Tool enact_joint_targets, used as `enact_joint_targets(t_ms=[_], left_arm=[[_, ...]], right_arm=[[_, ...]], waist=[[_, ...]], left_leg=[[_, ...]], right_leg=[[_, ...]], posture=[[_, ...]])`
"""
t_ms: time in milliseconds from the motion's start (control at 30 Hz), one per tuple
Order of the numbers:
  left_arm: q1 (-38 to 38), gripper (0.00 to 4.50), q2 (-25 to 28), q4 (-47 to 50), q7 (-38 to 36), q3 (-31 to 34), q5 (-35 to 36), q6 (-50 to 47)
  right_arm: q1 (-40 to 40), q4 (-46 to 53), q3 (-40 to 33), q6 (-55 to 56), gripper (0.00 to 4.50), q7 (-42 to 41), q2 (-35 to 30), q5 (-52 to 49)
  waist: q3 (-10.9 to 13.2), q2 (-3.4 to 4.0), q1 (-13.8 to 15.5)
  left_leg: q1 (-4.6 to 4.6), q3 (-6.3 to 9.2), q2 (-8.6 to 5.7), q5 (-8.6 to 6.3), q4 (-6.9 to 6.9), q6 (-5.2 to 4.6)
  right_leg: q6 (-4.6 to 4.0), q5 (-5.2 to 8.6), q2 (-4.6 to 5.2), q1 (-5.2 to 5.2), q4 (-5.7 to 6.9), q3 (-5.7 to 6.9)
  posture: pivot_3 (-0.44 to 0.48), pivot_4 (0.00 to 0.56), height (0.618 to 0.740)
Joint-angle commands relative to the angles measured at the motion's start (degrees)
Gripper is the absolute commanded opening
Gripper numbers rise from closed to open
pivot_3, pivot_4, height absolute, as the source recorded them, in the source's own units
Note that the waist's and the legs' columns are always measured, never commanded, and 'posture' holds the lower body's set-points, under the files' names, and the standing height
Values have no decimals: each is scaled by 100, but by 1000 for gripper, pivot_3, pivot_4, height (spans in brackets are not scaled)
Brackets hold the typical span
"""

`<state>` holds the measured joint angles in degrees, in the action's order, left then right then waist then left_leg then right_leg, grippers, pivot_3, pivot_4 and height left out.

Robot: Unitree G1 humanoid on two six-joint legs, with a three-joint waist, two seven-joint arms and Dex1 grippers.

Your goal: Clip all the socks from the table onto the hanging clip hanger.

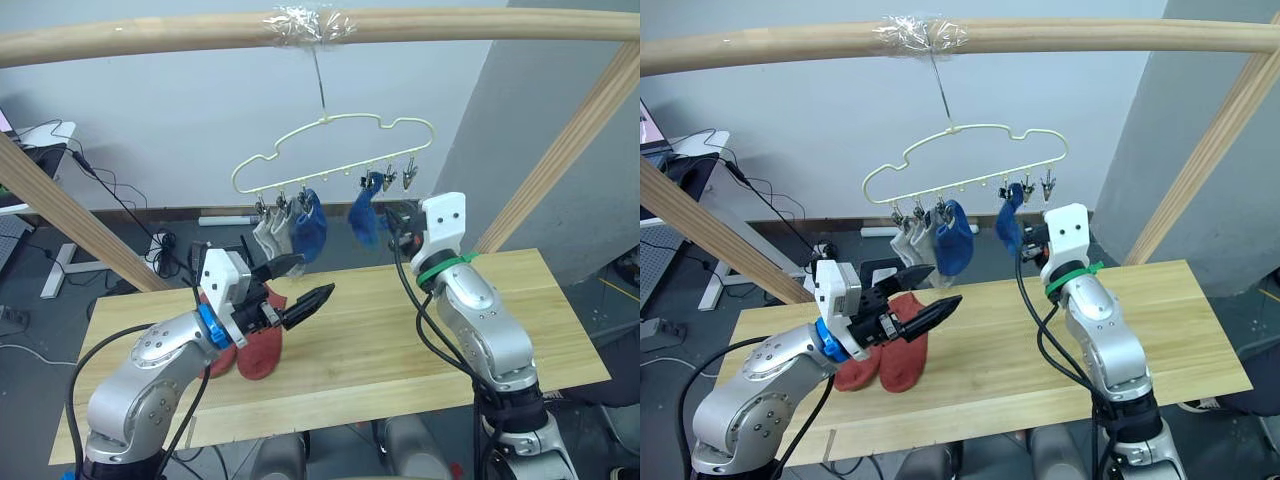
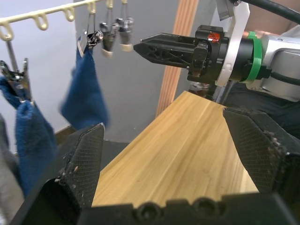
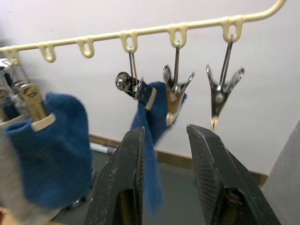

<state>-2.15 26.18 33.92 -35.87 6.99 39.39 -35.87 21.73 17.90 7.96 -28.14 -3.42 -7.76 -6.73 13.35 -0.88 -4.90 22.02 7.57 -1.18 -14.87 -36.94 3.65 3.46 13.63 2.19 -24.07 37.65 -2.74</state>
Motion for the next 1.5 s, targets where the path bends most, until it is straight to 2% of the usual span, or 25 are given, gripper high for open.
enact_joint_targets(t_ms=[33, 400, 700, 1100, 1500], left_arm=[[-81, 4500, 33, 254, 137, 105, 68, 115], [-32, 4500, 72, 413, 320, -72, 67, 123], [-14, 4500, 96, 408, 331, -133, 46, 145], [86, 4500, 73, 377, 337, -248, -45, 269], [155, 4500, 59, 286, 280, -320, -161, 418]], right_arm=[[239, -217, -109, 356, 1491, 39, 113, 141], [911, -1233, -432, 822, 1491, 144, 386, 253], [1240, -1633, -453, 1097, 1491, -44, 408, 320], [1362, -1690, -374, 991, 1491, -112, 771, 331], [1190, -1622, -358, 794, 1491, -52, 708, 443]], waist=[[0, 0, 1], [0, 0, 17], [0, 0, 24], [0, 1, 22], [1, 2, 22]], left_leg=[[0, 0, 0, 0, 0, 0], [0, 1, 0, 0, 2, 0], [0, 1, 0, 0, 2, 0], [0, 2, -1, 0, 1, 0], [0, 2, -1, 0, 2, -1]], right_leg=[[-1, 0, 0, 0, 0, 0], [-7, -4, 0, -1, 1, 0], [-8, -5, 0, -1, 2, 0], [-9, -5, 0, -1, 5, 1], [-9, -4, 0, -2, 5, 1]], posture=[[-57, 195, 740], [-24, 189, 740], [-25, 192, 740], [-27, 203, 740], [-32, 208, 740]])
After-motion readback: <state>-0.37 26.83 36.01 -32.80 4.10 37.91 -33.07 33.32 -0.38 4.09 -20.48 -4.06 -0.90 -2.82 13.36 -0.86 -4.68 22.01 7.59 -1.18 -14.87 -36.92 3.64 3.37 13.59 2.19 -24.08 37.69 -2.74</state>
